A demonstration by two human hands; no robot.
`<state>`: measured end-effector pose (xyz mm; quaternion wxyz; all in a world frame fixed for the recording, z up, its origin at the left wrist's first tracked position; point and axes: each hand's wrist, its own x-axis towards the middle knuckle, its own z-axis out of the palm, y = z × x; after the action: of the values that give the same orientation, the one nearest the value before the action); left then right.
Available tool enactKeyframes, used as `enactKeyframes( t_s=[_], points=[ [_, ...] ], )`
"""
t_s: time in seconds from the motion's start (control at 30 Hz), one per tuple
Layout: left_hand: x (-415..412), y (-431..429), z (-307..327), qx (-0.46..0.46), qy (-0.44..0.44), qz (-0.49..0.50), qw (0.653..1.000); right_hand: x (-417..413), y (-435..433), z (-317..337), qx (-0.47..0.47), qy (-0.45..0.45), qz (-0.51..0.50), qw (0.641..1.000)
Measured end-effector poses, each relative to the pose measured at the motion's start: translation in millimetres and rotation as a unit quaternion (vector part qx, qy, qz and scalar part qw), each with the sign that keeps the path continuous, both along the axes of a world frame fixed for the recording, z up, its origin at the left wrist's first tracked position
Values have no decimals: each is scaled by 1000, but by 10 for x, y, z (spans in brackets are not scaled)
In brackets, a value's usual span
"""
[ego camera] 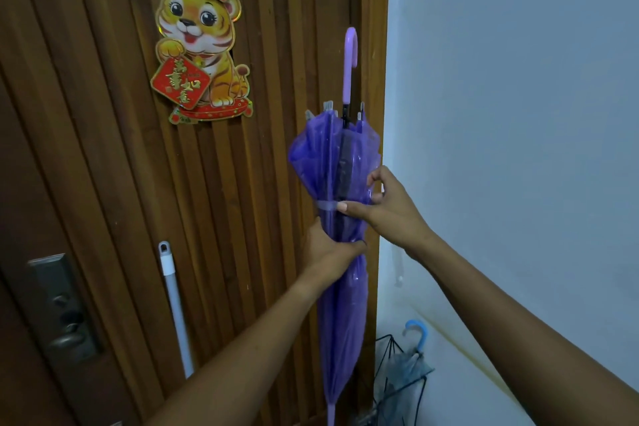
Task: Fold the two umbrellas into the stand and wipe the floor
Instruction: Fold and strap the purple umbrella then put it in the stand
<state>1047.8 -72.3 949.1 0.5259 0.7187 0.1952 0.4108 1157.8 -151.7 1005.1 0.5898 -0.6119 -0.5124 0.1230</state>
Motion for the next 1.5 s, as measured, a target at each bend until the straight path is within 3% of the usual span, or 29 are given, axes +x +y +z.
enactKeyframes(
  t_s=[0.07, 0.17, 0.27, 0.47, 0.57, 0.67, 0.77, 0.83, 0.9, 0.97, 1.03, 1.1, 1.17, 1.23, 1.37, 1.5],
  points=[
    [-9, 24, 35, -11, 9, 12, 1000, 13, -76, 49, -9, -41, -20, 999],
    [-4, 59, 88, -52, -8, 13, 999, 10, -175, 74, -12, -124, -142, 982],
    [5, 69, 151, -99, -29, 8, 995, 18, -227, 71, -37, -124, -168, 977],
    [-103, 130, 233, -162, -30, -121, 979, 160, -324, 157, -21, -52, -118, 991],
    [-127, 71, 303, -216, -24, -211, 953, 187, -339, 152, -19, 2, -76, 997],
    [-133, -1, 358, -283, 8, -297, 912, 166, -347, 159, -65, 55, 37, 996],
    [-156, 92, 369, -267, 36, -389, 881, 138, -393, 180, -71, 81, 140, 984],
    [-181, 146, 377, -235, 70, -402, 882, 110, -396, 182, -49, 68, 142, 986],
    [-205, 151, 377, -236, 77, -371, 895, 104, -353, 160, -22, 73, 93, 993],
    [-213, 152, 338, -235, 29, -329, 914, 147, -277, 100, 7, 66, 6, 998],
    [-190, 121, 292, -178, 8, -297, 938, 163, -195, 29, 24, 27, -76, 996],
    [-103, 50, 220, -91, 36, -214, 972, 111, -135, -9, 29, -29, -110, 993],
    [-4, -50, 177, -63, 23, -116, 991, 33, -88, 10, 2, -88, -132, 987],
    [47, -107, 149, -77, -10, -54, 996, -5, -67, 73, -52, -140, -143, 978],
    [-37, -23, 149, -93, 29, 2, 995, 24, -143, 200, -148, -173, -133, 965],
    [-98, 82, 158, -109, 51, 1, 993, 23, -207, 233, -140, -163, -141, 966]
  ],
)
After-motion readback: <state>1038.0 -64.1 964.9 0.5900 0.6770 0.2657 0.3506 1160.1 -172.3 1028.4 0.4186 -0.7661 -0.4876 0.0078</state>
